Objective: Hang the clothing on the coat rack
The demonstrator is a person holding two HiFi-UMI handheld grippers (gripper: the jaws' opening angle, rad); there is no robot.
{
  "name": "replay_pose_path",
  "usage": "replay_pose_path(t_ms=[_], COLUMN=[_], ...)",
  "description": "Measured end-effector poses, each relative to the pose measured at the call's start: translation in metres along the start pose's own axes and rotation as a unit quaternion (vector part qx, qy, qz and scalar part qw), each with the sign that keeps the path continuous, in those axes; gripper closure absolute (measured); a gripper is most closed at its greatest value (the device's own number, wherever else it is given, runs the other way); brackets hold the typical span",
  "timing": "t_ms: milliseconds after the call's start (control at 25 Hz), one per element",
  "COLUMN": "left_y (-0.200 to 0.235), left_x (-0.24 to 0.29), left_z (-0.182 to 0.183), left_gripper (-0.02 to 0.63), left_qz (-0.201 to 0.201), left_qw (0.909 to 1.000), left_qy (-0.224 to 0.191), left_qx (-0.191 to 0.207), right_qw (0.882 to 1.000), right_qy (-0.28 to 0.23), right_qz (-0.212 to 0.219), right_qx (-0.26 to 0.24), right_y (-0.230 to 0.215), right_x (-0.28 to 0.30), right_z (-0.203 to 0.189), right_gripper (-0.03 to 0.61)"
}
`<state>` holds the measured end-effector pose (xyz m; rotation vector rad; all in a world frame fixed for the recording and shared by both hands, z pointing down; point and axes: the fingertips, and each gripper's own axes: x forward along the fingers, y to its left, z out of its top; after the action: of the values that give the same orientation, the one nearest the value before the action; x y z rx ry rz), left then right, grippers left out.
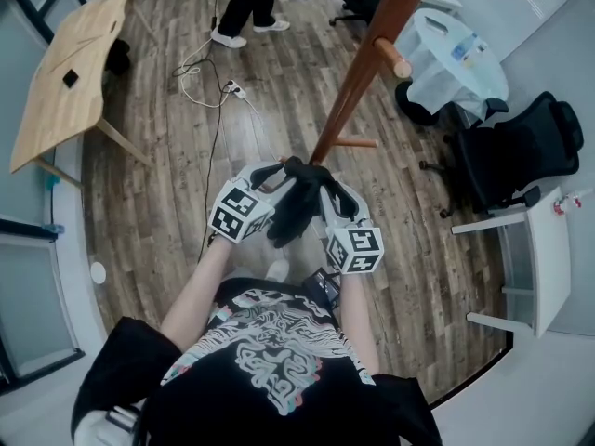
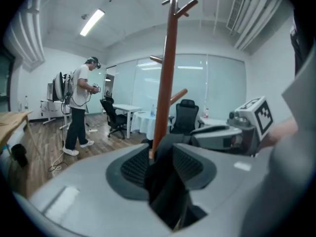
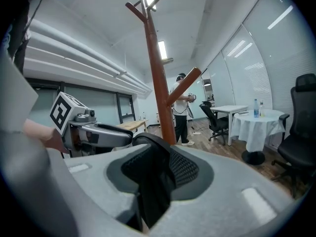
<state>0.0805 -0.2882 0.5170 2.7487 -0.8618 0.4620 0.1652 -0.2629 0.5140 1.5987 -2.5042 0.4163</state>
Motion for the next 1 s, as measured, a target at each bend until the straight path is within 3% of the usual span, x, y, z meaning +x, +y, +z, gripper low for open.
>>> replay_pose_path(t_ms=[120, 240, 360, 520, 720, 760, 840, 1000], left_y=[0.001, -0.001, -0.004, -0.003, -0.009, -0.009, -0.009, -0.009], left_x=[-0.004, -0.01, -0.014, -0.019, -0.019, -0.019, -0.019, -0.021], left_z=[0.002, 0.004, 0.005, 0.004, 0.009, 0.011, 0.013, 0.021], left_gripper=[0.478, 0.624, 0.624, 0.624, 0.624, 0.624, 0.624, 0.624], left_qz=[0.01, 0.024, 0.016, -0.005, -0.002, -0.001, 0.0, 0.003], left_qw=[0.9999, 0.9993, 0.9996, 0.9997, 0.9998, 0.9997, 0.9996, 0.9989], left_qy=[-0.003, -0.009, -0.014, -0.017, -0.022, -0.023, -0.025, -0.035], left_qx=[0.009, 0.026, 0.021, -0.019, 0.001, 0.004, 0.011, 0.031], right_qw=[1.0, 1.0, 1.0, 0.999, 0.998, 0.998, 0.997, 0.996], right_qy=[0.001, 0.001, -0.004, -0.018, -0.034, -0.038, -0.047, -0.052], right_qz=[-0.001, -0.004, -0.01, -0.022, -0.033, -0.036, -0.042, -0.048], right_qx=[-0.002, -0.002, -0.007, -0.022, -0.027, -0.029, -0.037, -0.044], right_y=[0.002, 0.004, 0.005, 0.009, 0.005, 0.005, 0.004, 0.003], right_x=[-0.001, -0.003, -0.005, -0.008, -0.017, -0.018, -0.02, -0.022], right_z=[-0.001, -0.001, 0.002, 0.009, 0.018, 0.019, 0.023, 0.027], right_gripper=[0.471, 0.472, 0.472, 0.472, 0.476, 0.486, 0.578, 0.578])
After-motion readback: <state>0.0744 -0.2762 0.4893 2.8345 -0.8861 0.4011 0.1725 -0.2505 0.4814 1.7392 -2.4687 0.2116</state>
